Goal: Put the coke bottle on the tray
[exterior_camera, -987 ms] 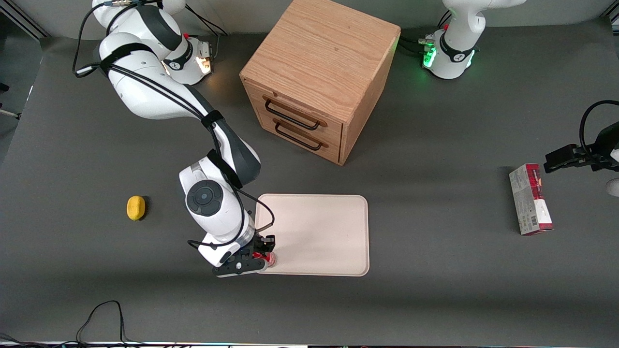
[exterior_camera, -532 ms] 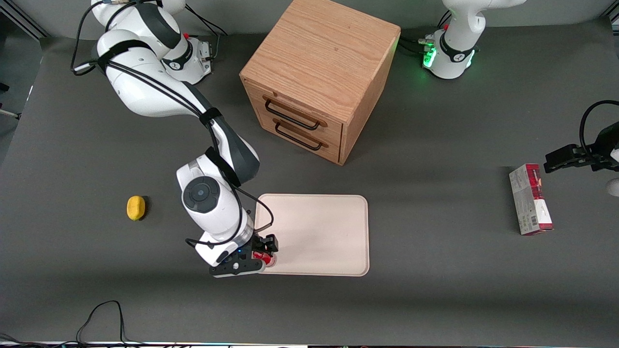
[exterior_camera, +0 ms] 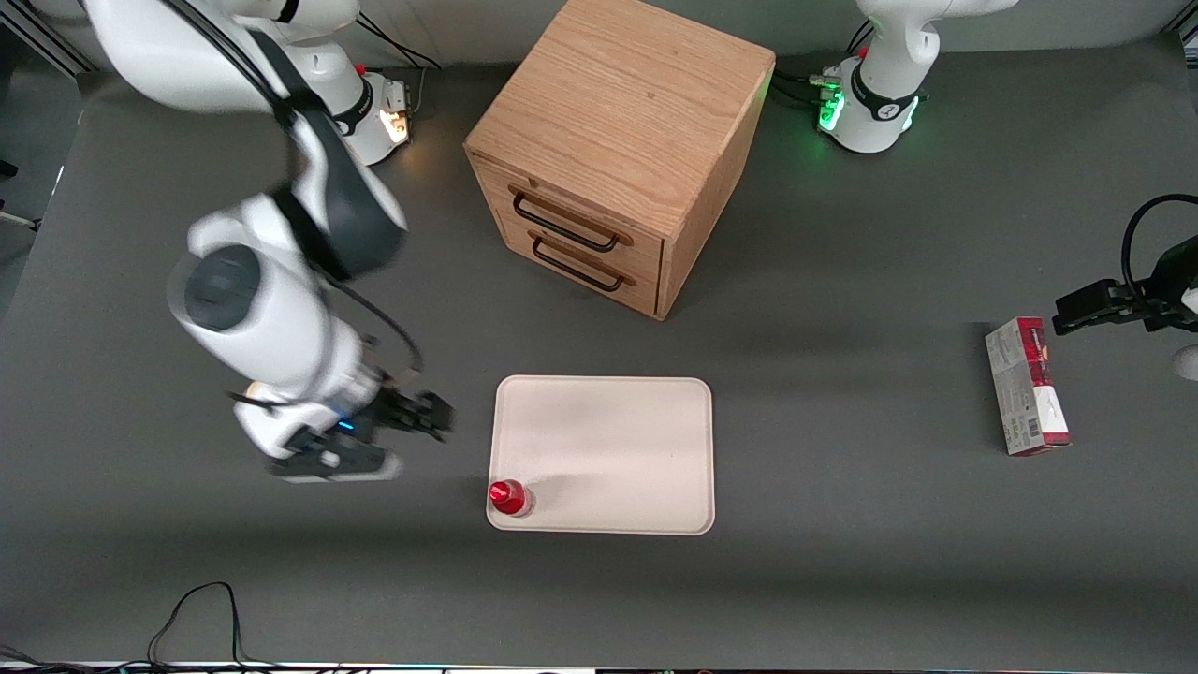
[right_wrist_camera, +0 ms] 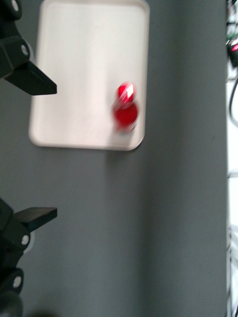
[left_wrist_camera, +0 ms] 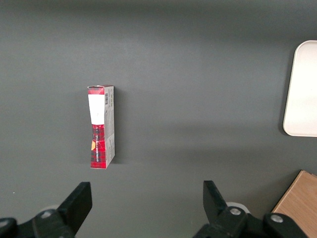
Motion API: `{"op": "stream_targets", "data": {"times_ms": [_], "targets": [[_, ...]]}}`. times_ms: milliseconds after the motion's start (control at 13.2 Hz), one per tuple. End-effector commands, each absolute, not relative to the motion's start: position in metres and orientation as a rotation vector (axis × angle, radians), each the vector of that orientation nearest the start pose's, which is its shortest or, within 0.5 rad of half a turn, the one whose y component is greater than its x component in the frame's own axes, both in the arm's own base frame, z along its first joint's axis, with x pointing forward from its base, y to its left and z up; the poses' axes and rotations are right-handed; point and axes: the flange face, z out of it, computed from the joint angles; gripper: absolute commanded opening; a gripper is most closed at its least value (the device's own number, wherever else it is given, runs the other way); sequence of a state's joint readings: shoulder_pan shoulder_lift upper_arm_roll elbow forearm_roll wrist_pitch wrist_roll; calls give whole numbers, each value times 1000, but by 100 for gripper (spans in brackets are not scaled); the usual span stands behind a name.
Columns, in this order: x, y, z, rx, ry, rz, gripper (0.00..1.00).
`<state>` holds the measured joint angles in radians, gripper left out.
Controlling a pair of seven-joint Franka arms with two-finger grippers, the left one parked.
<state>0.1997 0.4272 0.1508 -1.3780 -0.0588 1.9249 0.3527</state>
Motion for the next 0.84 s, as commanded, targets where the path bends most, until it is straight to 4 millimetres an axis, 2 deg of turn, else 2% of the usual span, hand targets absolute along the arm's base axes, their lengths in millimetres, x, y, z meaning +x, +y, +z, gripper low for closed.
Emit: {"op": "stream_targets", "data": {"times_ms": [0, 228, 380, 532, 608, 759], "targets": [[581, 129, 518, -3103, 31, -107, 100], [520, 54, 549, -3104, 26, -60, 100], [491, 20, 569, -3091, 30, -46, 100], [481, 9, 582, -3089, 54, -7, 100], [482, 7, 591, -3088, 68, -21, 100], [493, 8, 595, -3094, 94, 8, 100]]}}
